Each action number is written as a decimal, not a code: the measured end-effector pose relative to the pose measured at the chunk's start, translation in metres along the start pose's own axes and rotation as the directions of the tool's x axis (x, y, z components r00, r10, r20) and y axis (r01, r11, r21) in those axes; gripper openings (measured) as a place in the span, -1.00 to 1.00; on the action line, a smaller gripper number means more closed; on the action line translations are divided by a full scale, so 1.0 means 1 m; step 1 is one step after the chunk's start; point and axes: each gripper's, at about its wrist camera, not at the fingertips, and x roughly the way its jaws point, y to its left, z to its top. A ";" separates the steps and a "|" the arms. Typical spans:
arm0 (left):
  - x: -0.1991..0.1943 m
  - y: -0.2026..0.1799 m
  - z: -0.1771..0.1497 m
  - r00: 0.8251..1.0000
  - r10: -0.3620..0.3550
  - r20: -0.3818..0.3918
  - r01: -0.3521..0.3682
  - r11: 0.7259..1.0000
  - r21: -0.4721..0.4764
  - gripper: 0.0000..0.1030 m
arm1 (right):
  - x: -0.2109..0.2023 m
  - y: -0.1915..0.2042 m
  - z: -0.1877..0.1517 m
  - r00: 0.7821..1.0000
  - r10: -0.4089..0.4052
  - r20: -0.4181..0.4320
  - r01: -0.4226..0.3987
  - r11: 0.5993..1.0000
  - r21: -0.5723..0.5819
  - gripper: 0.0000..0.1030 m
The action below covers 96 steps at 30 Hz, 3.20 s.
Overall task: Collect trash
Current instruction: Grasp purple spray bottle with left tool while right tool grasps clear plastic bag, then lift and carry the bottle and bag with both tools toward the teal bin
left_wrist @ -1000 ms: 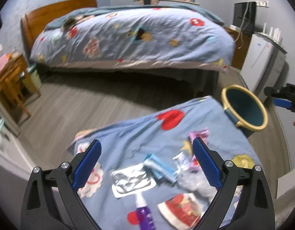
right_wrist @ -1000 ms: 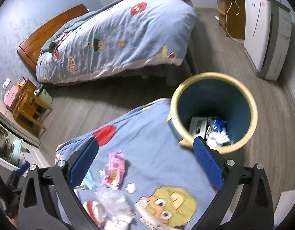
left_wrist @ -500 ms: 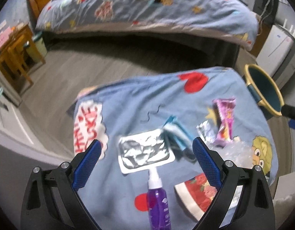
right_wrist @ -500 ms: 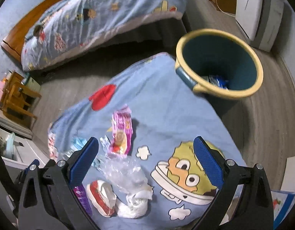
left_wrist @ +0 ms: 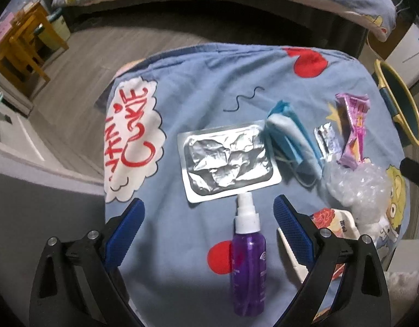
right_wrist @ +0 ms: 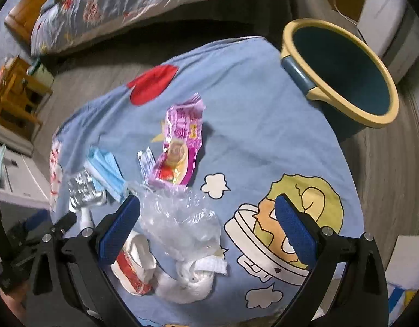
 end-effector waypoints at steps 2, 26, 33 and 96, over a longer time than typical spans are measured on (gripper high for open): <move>0.003 0.001 -0.001 1.000 0.005 -0.012 -0.005 1.000 0.000 0.84 | 0.005 -0.001 0.000 1.000 -0.010 -0.012 0.010 1.000 0.000 0.89; 0.026 -0.027 -0.016 0.991 -0.070 -0.117 0.082 0.991 0.102 -0.16 | 0.020 0.007 0.001 0.980 0.165 -0.111 -0.169 0.985 -0.024 -0.80; 0.026 -0.039 -0.017 0.992 -0.067 -0.109 0.080 0.989 0.121 -0.50 | 0.008 0.011 0.007 0.980 0.184 -0.078 -0.188 0.981 -0.050 -0.80; -0.156 -0.173 0.064 0.870 -0.216 0.442 0.020 0.914 0.406 -0.56 | -0.110 -0.131 0.098 0.916 0.215 0.339 -0.240 0.970 0.034 -0.80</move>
